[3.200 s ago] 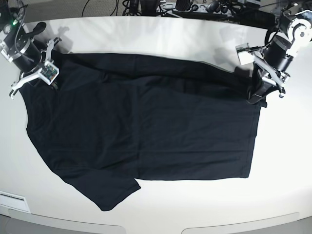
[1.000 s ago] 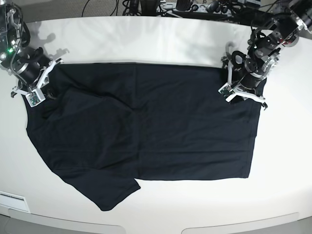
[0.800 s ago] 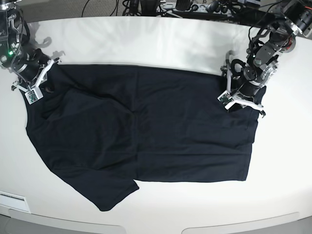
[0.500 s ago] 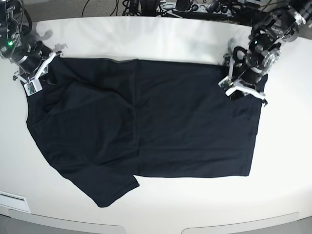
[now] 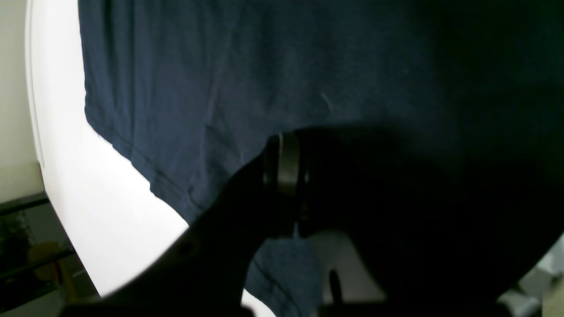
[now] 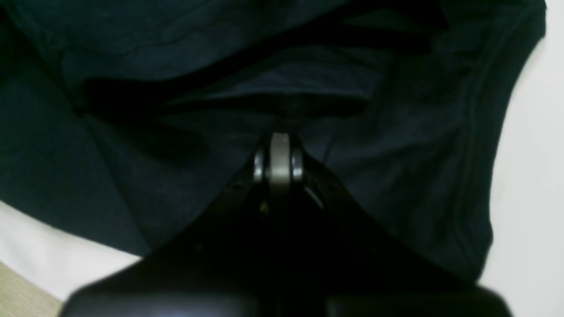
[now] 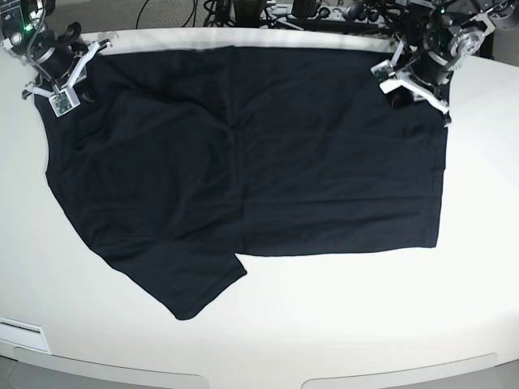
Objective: Fold the T-shirt properly
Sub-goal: 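Regrasp the shirt edge with both grippers and drag it toward the arms, then release the edge and move both grippers to the shirt's hem corners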
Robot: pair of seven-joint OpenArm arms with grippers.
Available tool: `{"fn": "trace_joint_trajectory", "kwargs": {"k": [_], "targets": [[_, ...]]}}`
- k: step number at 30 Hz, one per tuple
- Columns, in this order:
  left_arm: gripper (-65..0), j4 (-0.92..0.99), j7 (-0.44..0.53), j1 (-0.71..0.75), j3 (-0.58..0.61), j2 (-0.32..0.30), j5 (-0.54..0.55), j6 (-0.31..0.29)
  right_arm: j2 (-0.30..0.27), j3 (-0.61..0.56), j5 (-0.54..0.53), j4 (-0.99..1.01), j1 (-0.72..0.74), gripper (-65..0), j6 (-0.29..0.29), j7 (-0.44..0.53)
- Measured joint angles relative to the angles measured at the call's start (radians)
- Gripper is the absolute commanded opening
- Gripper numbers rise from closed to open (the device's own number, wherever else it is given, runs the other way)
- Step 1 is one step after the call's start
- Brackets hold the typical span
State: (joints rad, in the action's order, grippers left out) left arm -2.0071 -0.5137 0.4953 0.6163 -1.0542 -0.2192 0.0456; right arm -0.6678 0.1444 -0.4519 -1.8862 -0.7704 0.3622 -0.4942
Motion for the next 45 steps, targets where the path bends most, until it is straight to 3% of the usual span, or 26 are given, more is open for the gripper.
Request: {"fn": "trace_joint_trajectory", "kwargs": {"k": [6,16,21,24,26,28,31,34,38,41,45], "targets": [[-65.0,-0.067,-0.054,0.010,0.013,-0.004,-0.029,-0.016,0.000,0.042,0.015,-0.039,-0.102,-65.0,-0.040,-0.008],[-65.0,-0.069,-0.055,0.018,0.019,-0.001,-0.112,0.022,0.032,0.040,0.105,-0.137,-0.183,-65.0,-0.100,-0.068],[-65.0,-0.074,-0.071,0.023,0.025,0.003,-0.129,0.106,0.035,0.044,0.233,-0.219,-0.190,-65.0,-0.168,-0.100],[-65.0,-0.124,-0.089,0.026,0.027,0.003,-0.122,0.209,0.035,0.089,0.300,-0.291,-0.193,-56.0,-0.203,-0.101],[-65.0,-0.174,-0.087,0.025,0.027,0.003,-0.130,0.266,0.034,0.122,0.320,-0.345,-0.191,-52.4,-0.206,-0.094],[-65.0,-0.234,-0.087,0.025,0.027,0.003,-0.165,0.307,0.034,0.153,0.317,-0.386,-0.190,-52.4,-0.203,-0.082],[-65.0,-0.315,-0.086,0.022,0.023,0.004,-0.208,0.416,0.034,0.193,0.315,-0.433,-0.191,-52.6,-0.217,-0.071],[-65.0,-0.334,-0.082,-0.029,-0.055,0.010,-0.190,0.443,0.034,0.211,0.314,-0.443,-0.191,-52.6,-0.224,-0.071],[-65.0,-0.262,-0.009,-0.116,-0.277,0.037,0.021,0.427,0.034,0.212,0.314,-0.443,-0.192,-52.6,-0.224,-0.071],[-65.0,-0.104,0.074,-0.188,-0.447,0.088,0.255,0.304,0.034,0.212,0.314,-0.443,-0.193,-52.6,-0.225,-0.072],[-65.0,0.204,0.131,-0.349,-0.585,0.202,0.562,0.109,0.034,0.212,0.314,-0.443,-0.193,-52.6,-0.225,-0.071]]}}
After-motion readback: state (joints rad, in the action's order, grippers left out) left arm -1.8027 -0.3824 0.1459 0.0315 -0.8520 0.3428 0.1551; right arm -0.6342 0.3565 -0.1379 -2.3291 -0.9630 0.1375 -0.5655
